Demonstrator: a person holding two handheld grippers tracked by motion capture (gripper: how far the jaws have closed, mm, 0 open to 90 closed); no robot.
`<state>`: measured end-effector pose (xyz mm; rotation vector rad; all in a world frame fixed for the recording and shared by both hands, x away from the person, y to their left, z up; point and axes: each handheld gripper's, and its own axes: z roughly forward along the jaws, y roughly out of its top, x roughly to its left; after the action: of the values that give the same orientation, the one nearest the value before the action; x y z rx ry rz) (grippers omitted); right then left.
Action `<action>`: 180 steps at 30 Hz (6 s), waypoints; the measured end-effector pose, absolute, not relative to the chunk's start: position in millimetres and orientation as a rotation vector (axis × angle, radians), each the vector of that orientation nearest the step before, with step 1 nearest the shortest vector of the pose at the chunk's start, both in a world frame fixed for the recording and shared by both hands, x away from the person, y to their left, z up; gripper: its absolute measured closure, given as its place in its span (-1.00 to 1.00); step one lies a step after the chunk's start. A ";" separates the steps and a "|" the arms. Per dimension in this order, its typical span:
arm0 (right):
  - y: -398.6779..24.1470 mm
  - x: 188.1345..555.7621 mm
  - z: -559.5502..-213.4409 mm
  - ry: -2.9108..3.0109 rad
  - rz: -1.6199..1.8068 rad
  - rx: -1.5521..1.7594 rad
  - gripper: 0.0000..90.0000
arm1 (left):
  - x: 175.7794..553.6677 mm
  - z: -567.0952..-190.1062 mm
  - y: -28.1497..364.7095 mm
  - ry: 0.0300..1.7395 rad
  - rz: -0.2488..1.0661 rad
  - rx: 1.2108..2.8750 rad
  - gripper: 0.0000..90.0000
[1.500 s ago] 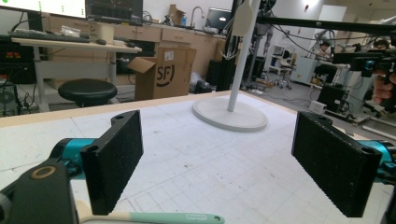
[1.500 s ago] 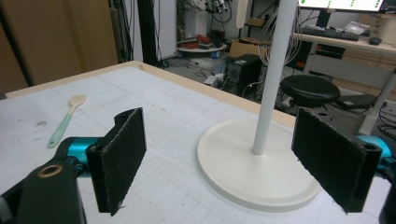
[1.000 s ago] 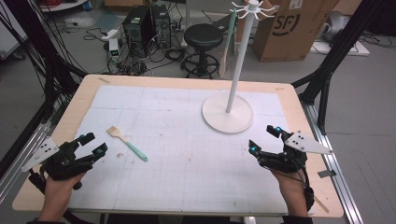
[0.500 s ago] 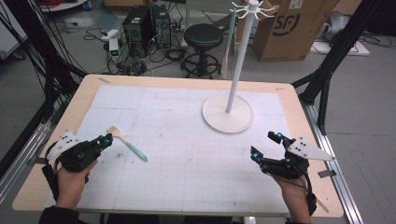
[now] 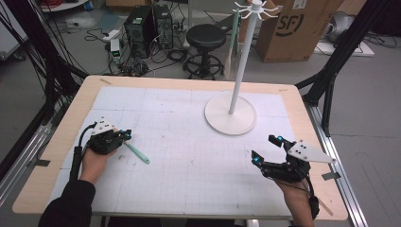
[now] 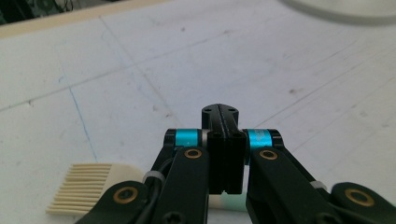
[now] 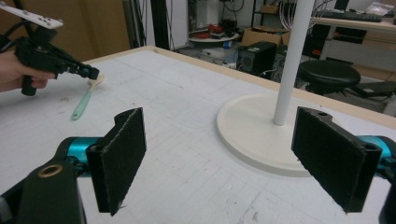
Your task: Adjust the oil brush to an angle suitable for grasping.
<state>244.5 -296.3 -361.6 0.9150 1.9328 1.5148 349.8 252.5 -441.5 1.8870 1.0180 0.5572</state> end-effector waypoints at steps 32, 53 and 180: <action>-302.7 244.4 -359.7 1.923 1.532 0.922 -0.63 | 351.5 -439.5 246.6 1.150 0.660 2.139 1.00; -292.6 248.4 -357.4 1.938 1.544 0.909 -0.63 | 299.9 -435.2 288.8 1.189 0.691 2.011 1.00; -279.7 250.7 -360.8 1.946 1.572 0.908 -0.63 | 285.2 -440.2 334.2 1.151 0.594 1.969 1.00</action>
<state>250.7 -279.7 -360.8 0.9076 1.9459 1.5724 285.2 334.2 -440.2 1.9689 1.1511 0.5944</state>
